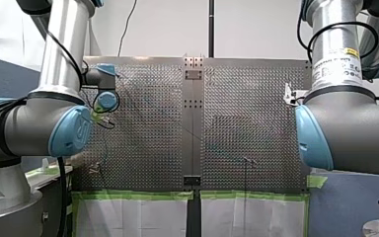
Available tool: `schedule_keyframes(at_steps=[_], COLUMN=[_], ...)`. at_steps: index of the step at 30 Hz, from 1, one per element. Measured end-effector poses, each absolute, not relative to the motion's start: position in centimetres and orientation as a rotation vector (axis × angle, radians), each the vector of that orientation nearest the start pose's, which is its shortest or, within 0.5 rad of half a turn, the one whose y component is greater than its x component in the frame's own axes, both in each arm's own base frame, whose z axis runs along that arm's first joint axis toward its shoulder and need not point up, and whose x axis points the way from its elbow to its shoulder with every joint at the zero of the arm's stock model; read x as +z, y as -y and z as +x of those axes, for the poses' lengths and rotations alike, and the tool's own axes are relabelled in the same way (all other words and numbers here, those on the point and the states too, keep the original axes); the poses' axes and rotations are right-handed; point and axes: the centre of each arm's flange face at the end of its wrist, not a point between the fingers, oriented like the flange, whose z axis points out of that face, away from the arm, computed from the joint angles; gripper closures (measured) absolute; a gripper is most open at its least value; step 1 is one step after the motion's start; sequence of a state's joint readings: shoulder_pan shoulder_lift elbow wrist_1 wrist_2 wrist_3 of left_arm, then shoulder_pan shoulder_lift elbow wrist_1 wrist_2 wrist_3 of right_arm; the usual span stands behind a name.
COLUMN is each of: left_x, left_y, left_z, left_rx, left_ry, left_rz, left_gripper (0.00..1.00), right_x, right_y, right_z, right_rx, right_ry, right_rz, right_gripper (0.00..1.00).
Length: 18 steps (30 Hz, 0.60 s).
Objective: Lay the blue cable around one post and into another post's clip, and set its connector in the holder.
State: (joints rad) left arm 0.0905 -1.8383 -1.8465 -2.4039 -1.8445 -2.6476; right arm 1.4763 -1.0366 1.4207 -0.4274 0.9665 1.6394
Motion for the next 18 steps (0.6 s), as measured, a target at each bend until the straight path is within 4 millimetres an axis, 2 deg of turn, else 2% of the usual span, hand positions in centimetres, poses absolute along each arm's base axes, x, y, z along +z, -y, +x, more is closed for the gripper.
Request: schedule_keyframes(at_steps=[3, 7, 18], left_x=[29.04, 29.03, 28.73], left_y=[5.49, 5.46, 5.65], left_z=[56.87, 56.87, 56.58], left_rx=[-0.633, -0.631, -0.595], left_ry=[-1.033, -1.033, -1.062], left_rz=[-0.964, -0.965, -0.968], left_gripper=[0.00, 0.00, 0.00], right_x=[28.53, 28.53, 28.53], right_y=[68.12, 68.12, 68.12], right_z=[12.62, 12.62, 12.62], right_rx=[1.628, 1.628, 1.628], right_ry=[0.943, 0.943, 0.943], right_rz=[1.531, 1.531, 1.531], right_gripper=[0.13, 0.02, 0.02])
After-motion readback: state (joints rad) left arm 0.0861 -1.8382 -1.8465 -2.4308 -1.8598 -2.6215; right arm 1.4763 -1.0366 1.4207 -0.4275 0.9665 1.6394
